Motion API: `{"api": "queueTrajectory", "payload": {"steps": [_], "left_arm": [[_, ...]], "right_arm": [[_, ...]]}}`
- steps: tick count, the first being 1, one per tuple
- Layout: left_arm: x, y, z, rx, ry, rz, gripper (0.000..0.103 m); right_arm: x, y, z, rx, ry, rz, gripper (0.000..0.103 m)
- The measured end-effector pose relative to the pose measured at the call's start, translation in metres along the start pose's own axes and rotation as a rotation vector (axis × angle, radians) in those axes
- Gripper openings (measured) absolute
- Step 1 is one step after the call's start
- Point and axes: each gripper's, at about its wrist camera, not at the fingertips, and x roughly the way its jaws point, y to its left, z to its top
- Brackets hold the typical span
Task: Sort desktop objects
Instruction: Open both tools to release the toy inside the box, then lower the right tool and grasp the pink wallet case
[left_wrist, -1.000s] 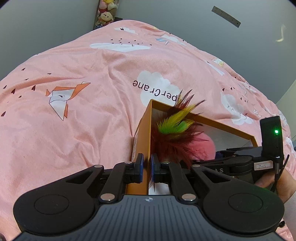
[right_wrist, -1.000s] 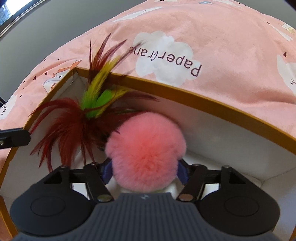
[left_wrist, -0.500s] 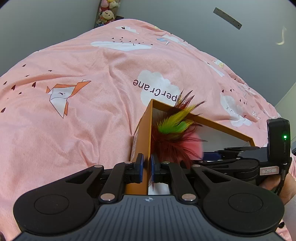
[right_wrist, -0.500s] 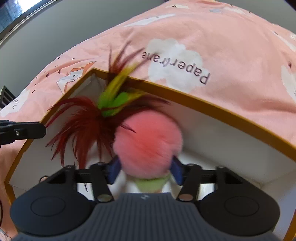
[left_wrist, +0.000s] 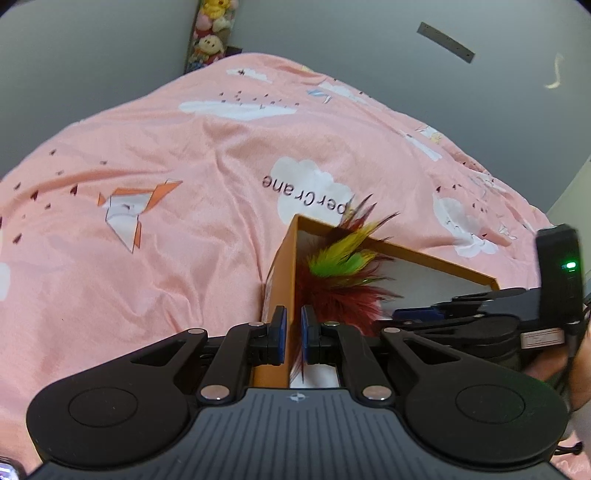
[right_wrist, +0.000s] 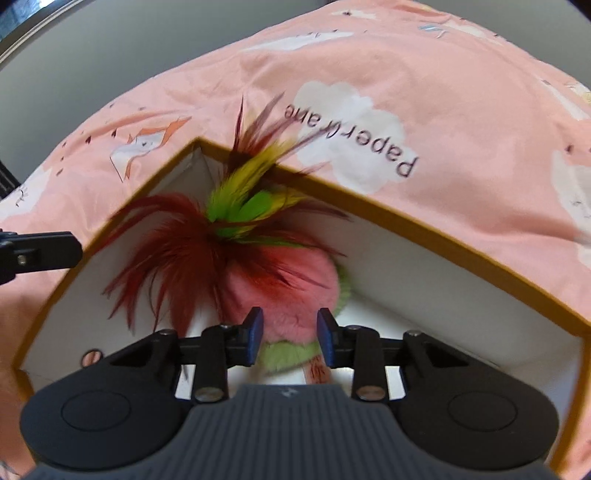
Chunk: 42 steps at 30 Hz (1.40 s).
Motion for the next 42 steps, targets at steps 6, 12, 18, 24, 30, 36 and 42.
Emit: {"api": "queueTrajectory", "payload": {"steps": [6,12,18,24,30,36,42], "left_arm": [[-0.029,-0.02,-0.002,0.066,-0.039,-0.026,0.009],[-0.063,-0.046,-0.024,0.169,-0.053,-0.098,0.013],[-0.082,-0.062,-0.064,0.256,-0.022,-0.173,0.021],[-0.076,-0.06,-0.095,0.254,0.094,-0.153,0.021],[-0.078,-0.073,-0.117,0.322,0.15,-0.183,0.022],[-0.068,-0.111,-0.133,0.428,0.218,-0.281,0.03],[-0.049,-0.146,-0.156,0.552,0.348,-0.371,0.035]], "right_arm": [[-0.059,0.016,-0.015,0.008,-0.081,0.024,0.036],[-0.117,0.04,-0.06,0.005,-0.209,0.051,0.036],[-0.152,0.045,-0.121,0.099,-0.278,0.001,0.037],[-0.169,0.038,-0.177,0.213,-0.296,-0.073,0.042],[-0.166,0.037,-0.219,0.278,-0.217,-0.176,0.042],[-0.166,0.034,-0.253,0.282,-0.135,-0.169,0.042],[-0.155,0.039,-0.267,0.216,-0.074,-0.185,0.042]]}}
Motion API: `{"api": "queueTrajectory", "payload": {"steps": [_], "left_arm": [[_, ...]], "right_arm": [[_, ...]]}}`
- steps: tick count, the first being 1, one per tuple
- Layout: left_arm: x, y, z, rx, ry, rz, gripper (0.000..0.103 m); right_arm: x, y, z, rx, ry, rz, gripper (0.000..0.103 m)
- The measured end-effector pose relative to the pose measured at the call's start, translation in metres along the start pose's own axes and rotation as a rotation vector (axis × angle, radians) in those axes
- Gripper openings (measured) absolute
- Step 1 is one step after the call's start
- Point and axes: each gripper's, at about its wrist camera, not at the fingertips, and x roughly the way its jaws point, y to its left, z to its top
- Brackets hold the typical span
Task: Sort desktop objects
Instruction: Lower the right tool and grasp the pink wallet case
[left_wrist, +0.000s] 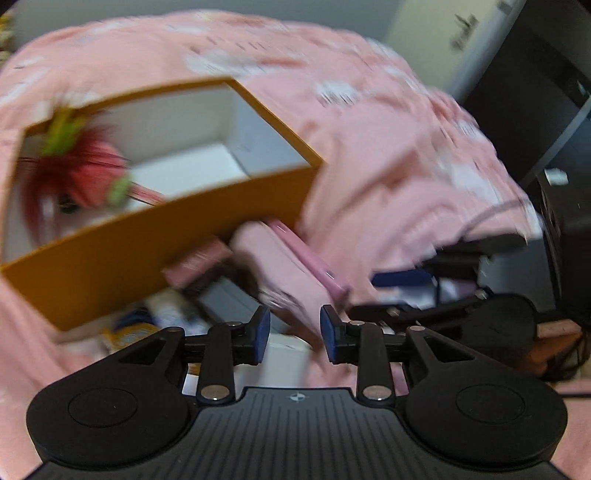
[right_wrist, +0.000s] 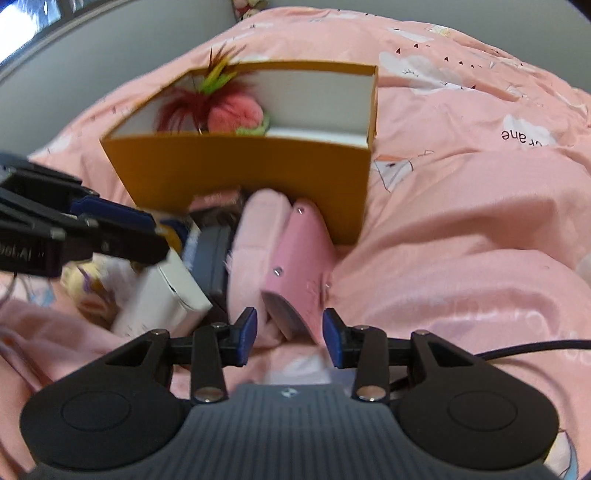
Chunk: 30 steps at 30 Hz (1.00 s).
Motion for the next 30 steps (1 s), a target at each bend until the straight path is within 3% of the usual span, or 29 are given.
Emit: {"api": "queueTrajectory", "payload": {"steps": [6,14,19,21,23,30], "left_arm": [[0.035,-0.013,0.001,0.044,0.093,-0.047,0.038],[0.057,-0.018,0.005,0.062,0.147,-0.045,0.038],[0.061,-0.021,0.005,0.08,0.145,-0.023,0.035],[0.062,-0.022,0.003,0.088,0.137,-0.01,0.024],[0.061,-0.02,0.002,0.074,0.123,-0.008,0.019],[0.033,-0.013,0.001,0.029,0.028,-0.045,0.015]], "right_arm": [[0.003,0.0,-0.014,-0.121,0.022,-0.038,0.041],[0.014,-0.007,-0.012,-0.139,0.016,-0.017,0.033],[0.026,-0.008,-0.01,-0.15,0.017,0.01,0.024],[0.028,-0.008,-0.01,-0.144,0.018,0.021,0.016],[0.028,-0.008,-0.009,-0.138,0.012,0.041,0.007],[0.009,-0.009,-0.008,-0.095,-0.041,0.063,0.002]]}}
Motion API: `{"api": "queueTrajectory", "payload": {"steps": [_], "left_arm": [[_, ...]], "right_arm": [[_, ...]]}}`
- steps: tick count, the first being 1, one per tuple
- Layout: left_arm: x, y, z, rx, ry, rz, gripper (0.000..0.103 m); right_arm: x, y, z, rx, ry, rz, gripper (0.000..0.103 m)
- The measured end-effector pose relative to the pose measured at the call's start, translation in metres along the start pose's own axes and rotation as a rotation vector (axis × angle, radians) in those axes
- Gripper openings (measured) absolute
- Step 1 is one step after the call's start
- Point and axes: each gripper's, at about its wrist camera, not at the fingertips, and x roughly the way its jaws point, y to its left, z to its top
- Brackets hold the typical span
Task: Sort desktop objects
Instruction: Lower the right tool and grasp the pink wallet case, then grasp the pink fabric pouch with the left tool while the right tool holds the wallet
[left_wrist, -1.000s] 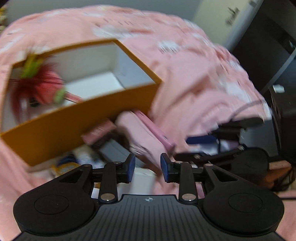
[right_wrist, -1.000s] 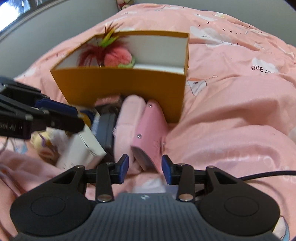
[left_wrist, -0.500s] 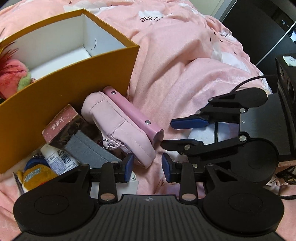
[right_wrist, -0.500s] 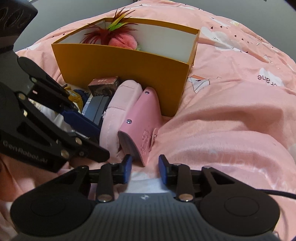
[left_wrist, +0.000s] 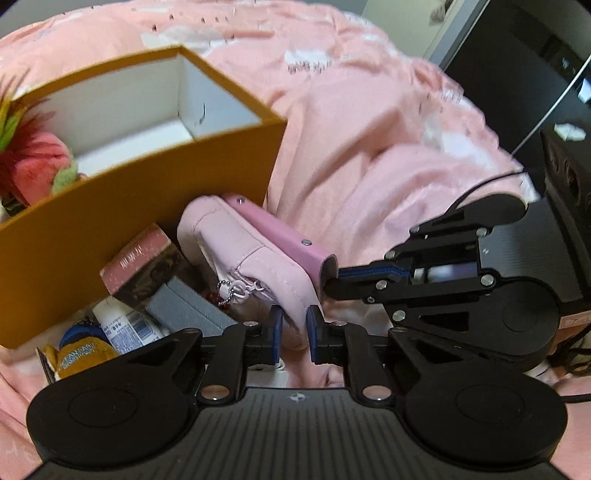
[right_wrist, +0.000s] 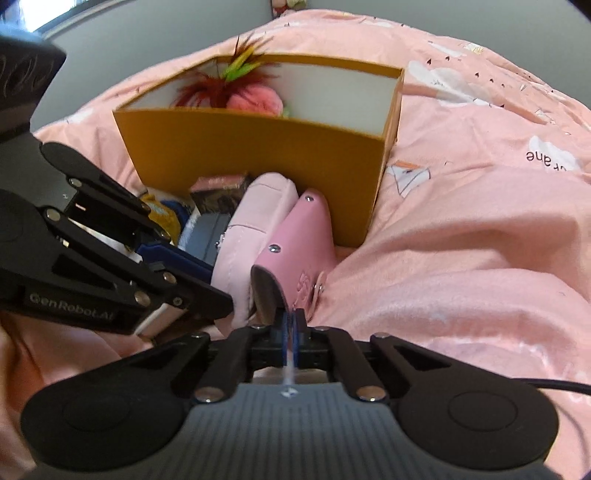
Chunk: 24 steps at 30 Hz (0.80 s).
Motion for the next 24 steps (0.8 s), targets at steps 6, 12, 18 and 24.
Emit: {"api": "queueTrajectory", "payload": {"steps": [6,12,18,24], "left_arm": [[-0.037,0.019,0.011,-0.11,-0.049,-0.155,0.012],[-0.025,0.037,0.023,-0.189,-0.034,-0.08,0.012],[-0.025,0.028,0.022,-0.146,-0.063,-0.014,0.021],[-0.032,0.018,0.015,-0.115,-0.081,0.006,0.048]], "right_arm": [[-0.043,-0.005,0.012,0.053,-0.089,0.036,0.0],[-0.045,-0.01,0.018,0.082,-0.094,0.008,0.0],[-0.029,-0.016,0.014,0.156,-0.058,0.008,0.007],[-0.029,-0.019,0.013,0.189,-0.087,-0.004,0.029]]}}
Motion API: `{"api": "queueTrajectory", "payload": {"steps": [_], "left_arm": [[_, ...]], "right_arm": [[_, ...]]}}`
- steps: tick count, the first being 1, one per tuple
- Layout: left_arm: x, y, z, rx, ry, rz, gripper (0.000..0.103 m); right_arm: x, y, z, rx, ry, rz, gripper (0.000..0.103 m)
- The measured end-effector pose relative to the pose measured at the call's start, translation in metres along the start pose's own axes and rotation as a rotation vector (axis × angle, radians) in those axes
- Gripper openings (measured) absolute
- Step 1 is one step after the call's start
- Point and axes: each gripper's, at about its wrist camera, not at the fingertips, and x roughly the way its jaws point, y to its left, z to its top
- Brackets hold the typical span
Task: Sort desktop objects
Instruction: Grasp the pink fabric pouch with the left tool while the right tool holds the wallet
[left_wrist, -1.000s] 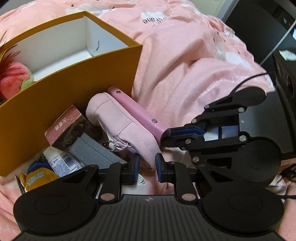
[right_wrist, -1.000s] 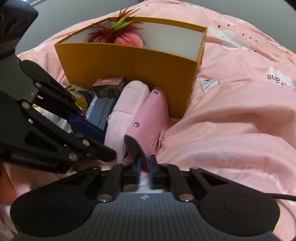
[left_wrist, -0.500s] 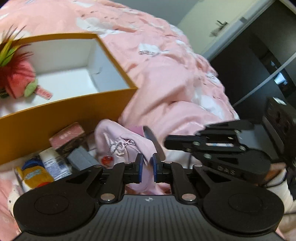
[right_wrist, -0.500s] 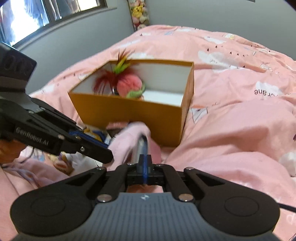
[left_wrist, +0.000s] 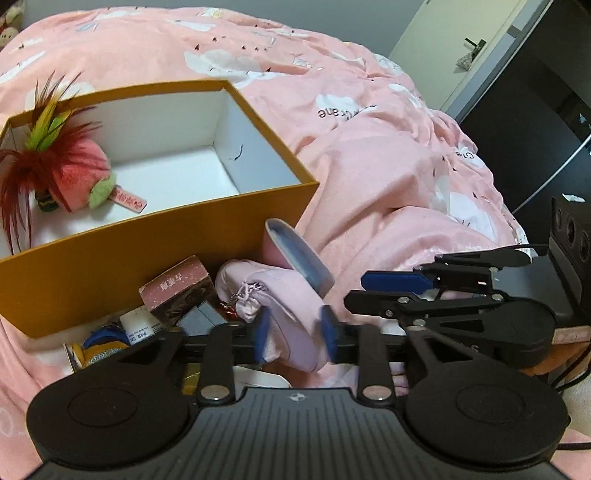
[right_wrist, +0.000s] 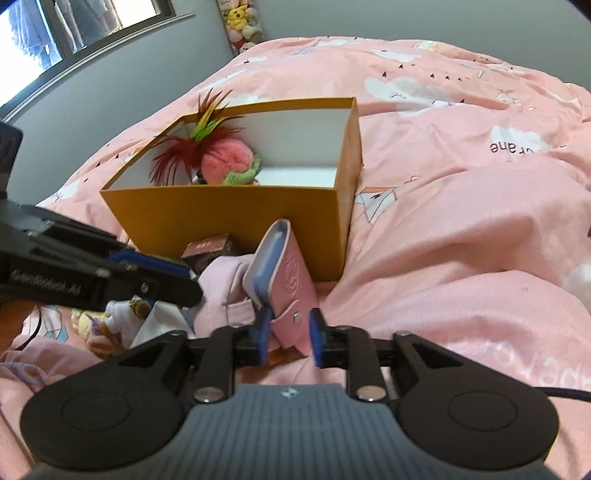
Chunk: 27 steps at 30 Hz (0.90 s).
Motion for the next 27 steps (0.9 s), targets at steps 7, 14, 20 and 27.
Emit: {"api": "queueTrajectory", "payload": {"steps": [7,14,20,27], "left_arm": [[-0.017,-0.015,-0.001,0.121,-0.106,0.034,0.055],[-0.016,-0.027,-0.001,0.176,-0.138,0.026,0.057],[0.009,-0.034,-0.006,0.169,0.012,0.039,0.057],[0.023,-0.031,-0.014,0.155,0.075,0.06,0.057]], "right_arm": [[-0.006,-0.003,0.001,0.034,-0.082,-0.04,0.039],[-0.006,-0.003,0.002,0.02,-0.148,-0.11,0.052],[0.0,-0.008,0.004,0.03,-0.105,-0.133,0.055],[0.002,-0.006,0.004,0.035,-0.087,-0.093,0.055]]}}
